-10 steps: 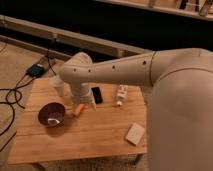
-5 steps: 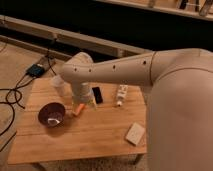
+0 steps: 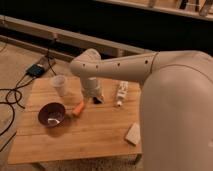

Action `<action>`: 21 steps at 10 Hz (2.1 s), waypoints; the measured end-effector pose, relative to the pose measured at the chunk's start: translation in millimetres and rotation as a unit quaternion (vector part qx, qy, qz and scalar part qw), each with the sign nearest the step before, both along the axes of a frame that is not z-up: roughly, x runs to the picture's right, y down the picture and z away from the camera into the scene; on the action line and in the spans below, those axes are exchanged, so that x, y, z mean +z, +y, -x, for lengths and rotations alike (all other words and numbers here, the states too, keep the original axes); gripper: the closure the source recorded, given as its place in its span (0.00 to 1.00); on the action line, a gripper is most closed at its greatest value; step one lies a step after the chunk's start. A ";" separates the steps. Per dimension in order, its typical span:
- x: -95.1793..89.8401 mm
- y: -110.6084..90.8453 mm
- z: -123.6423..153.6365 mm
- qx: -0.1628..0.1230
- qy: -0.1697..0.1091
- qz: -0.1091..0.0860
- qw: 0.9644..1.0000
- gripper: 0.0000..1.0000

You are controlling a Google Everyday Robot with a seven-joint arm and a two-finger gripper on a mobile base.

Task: Push the eraser across the table

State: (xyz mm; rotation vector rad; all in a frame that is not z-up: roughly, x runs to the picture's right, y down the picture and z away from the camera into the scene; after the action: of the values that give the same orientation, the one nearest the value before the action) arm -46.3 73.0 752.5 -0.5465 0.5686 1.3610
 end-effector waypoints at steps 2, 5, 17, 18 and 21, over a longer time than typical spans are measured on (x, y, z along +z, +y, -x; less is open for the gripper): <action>16.5 -10.6 -14.6 -0.005 -0.003 0.003 1.000 0.35; 44.0 -30.3 -37.5 -0.012 -0.008 0.004 1.000 0.35; 148.2 -55.2 -58.3 -0.067 -0.031 0.020 0.997 0.35; 156.3 -57.7 -58.4 -0.067 -0.034 0.018 0.997 0.35; 181.1 -64.5 -61.6 -0.072 -0.046 0.016 0.996 0.35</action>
State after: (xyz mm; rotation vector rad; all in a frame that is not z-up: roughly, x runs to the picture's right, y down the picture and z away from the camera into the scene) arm 15.3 8.4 933.5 -0.5795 0.5450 1.1870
